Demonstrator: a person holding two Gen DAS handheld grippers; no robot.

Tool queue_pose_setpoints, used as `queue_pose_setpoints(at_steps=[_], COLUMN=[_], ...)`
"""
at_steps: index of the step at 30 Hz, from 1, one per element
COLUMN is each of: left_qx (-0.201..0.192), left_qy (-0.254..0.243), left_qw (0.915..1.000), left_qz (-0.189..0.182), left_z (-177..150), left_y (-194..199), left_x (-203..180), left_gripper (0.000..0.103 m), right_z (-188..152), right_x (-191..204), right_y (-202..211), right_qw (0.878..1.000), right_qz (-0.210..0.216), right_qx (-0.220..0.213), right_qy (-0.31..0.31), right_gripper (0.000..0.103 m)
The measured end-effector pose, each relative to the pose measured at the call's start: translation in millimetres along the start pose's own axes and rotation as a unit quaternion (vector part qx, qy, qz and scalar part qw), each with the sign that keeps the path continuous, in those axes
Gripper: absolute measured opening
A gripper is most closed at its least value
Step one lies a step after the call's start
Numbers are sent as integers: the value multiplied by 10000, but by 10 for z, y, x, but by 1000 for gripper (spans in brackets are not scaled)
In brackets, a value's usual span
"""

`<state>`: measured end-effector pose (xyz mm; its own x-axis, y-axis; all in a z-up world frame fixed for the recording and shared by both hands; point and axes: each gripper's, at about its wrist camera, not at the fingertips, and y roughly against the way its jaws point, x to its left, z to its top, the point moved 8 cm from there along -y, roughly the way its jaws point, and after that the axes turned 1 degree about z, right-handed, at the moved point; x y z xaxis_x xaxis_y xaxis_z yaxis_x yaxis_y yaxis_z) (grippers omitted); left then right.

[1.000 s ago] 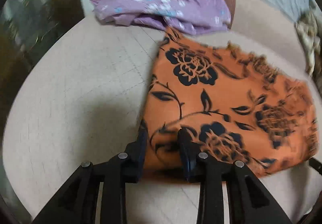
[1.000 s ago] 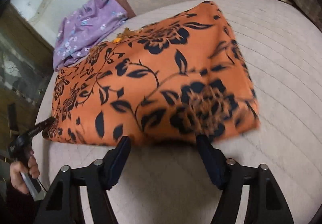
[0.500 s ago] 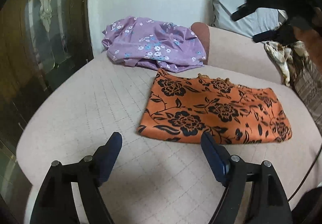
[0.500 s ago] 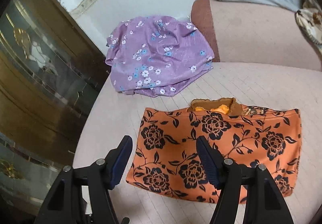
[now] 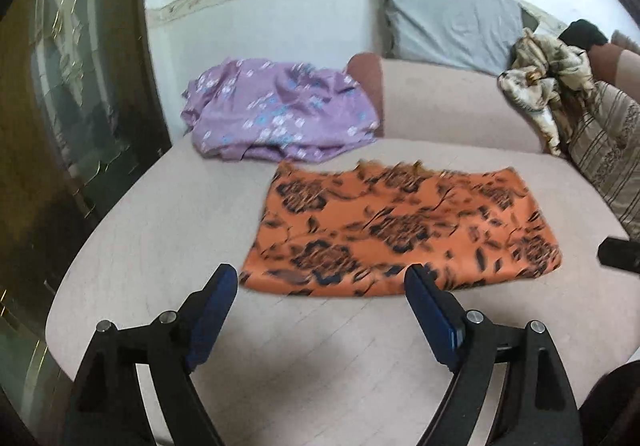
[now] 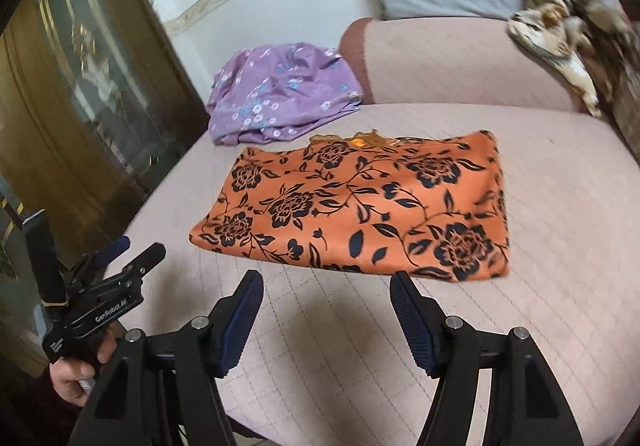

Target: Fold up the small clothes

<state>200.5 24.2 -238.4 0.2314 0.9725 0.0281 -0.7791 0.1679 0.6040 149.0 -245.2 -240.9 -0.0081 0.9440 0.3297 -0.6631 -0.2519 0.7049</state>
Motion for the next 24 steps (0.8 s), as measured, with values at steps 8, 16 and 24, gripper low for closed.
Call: queue_pose_setpoints(at_steps=[8,16,24], left_qx=[-386,-544,-637], left_qy=[-225,-314,-334], left_qw=[9987,9976,9969], left_qz=[-239,-288,-316], left_z=[273,372,330], left_y=[326,489,621], left_x=[-318,-417,-435], left_gripper=[86,86,86], right_z=[85,17,17], right_x=[-40,-116,-112], right_y=[323,410,458], right_qw=[9992,9984,9973], right_qz=[-58,-74,69], right_qx=[-386,-477,-618], right_qy=[-77,-294,-402], right_gripper=[70,70,70])
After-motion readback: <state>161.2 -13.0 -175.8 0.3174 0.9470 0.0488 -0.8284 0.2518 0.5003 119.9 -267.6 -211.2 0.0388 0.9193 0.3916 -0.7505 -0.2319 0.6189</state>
